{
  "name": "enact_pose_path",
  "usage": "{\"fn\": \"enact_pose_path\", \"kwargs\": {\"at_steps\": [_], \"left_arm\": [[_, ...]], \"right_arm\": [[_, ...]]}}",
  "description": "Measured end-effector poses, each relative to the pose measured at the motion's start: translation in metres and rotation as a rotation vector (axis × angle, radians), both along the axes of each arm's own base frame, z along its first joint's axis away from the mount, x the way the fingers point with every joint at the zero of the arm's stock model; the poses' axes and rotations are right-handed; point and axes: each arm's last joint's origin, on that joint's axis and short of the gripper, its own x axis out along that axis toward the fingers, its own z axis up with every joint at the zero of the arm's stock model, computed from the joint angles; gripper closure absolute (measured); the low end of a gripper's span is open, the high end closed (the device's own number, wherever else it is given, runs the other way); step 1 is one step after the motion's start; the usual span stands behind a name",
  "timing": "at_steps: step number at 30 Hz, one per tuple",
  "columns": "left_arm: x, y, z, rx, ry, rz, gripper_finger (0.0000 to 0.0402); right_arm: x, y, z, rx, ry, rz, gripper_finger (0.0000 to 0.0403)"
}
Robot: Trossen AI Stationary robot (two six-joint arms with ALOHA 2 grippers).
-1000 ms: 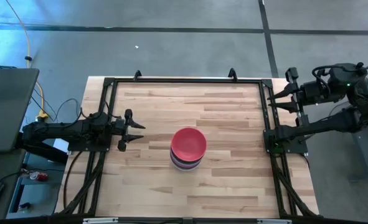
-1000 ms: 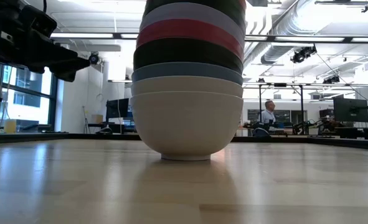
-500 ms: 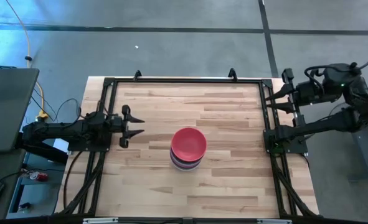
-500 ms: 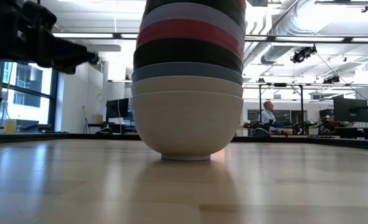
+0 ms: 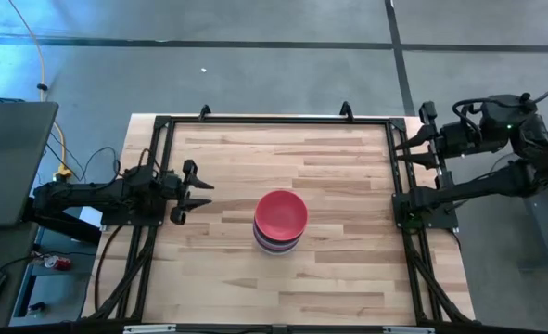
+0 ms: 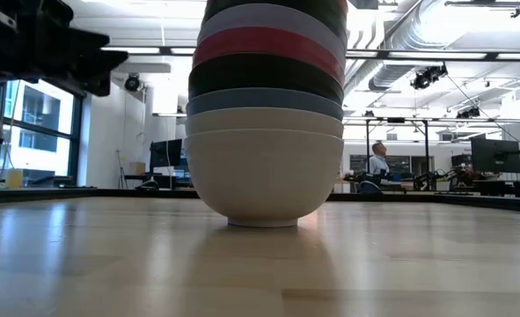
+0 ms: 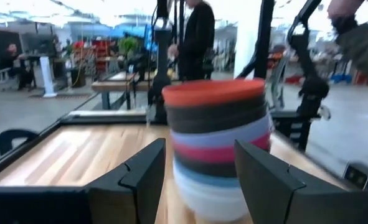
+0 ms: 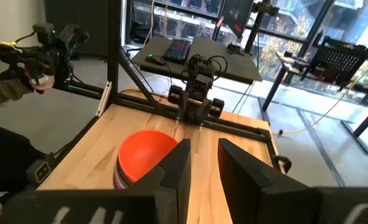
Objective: Nest bowls inside each other
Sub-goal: Return to Home Position
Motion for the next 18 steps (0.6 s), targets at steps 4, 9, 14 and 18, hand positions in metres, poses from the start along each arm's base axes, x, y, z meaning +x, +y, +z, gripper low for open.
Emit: {"fn": "enact_pose_path", "kwargs": {"at_steps": [4,9,14,18], "left_arm": [[-0.001,-0.001,0.007,-0.007,-0.067,-0.035,0.0222],[-0.002,-0.005,0.012,0.074,-0.126,-0.170,0.0222],[-0.005,-0.010,0.022,0.109,-0.222,-0.308,0.0222],[-0.007,-0.010,0.027,0.085,-0.273,-0.326,0.0222]], "right_arm": [[0.004,0.000,0.001,-0.008,-0.003,0.002,0.0329],[0.009,0.000,0.000,-0.007,0.009,0.002,0.0329],[0.013,-0.001,-0.001,-0.007,0.019,0.002,0.0329],[0.015,-0.001,-0.001,-0.007,0.023,0.002,0.0329]]}}
